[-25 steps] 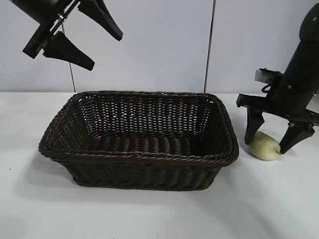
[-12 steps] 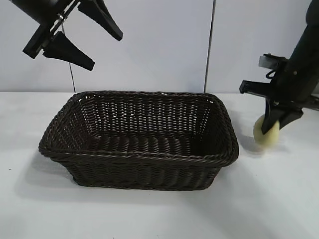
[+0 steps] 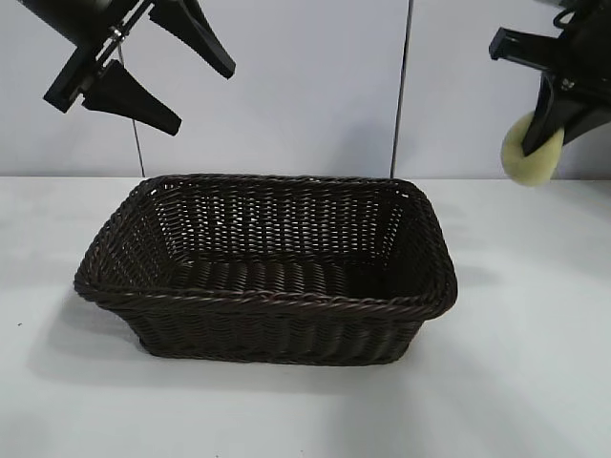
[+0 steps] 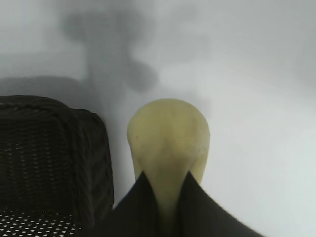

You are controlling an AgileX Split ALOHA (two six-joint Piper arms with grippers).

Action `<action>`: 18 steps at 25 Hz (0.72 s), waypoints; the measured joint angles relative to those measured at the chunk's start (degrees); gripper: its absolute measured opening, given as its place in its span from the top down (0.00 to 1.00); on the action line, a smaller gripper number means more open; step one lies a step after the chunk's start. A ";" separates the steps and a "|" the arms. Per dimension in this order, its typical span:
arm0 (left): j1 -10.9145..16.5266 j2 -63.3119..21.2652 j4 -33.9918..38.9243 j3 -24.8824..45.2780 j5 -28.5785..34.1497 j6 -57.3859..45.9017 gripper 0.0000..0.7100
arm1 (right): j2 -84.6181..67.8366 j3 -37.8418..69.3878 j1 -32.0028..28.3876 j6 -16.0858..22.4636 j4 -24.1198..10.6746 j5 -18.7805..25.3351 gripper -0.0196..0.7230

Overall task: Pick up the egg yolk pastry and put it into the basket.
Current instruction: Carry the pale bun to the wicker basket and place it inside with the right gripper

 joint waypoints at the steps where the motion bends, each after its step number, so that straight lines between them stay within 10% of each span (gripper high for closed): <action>1: 0.00 0.00 0.00 0.00 0.00 0.00 0.28 | 0.00 0.00 0.06 -0.93 1.61 0.00 0.93; 18: 0.00 0.00 0.00 0.00 0.07 0.00 0.28 | 0.00 0.00 17.66 -3.69 5.62 -3.67 0.93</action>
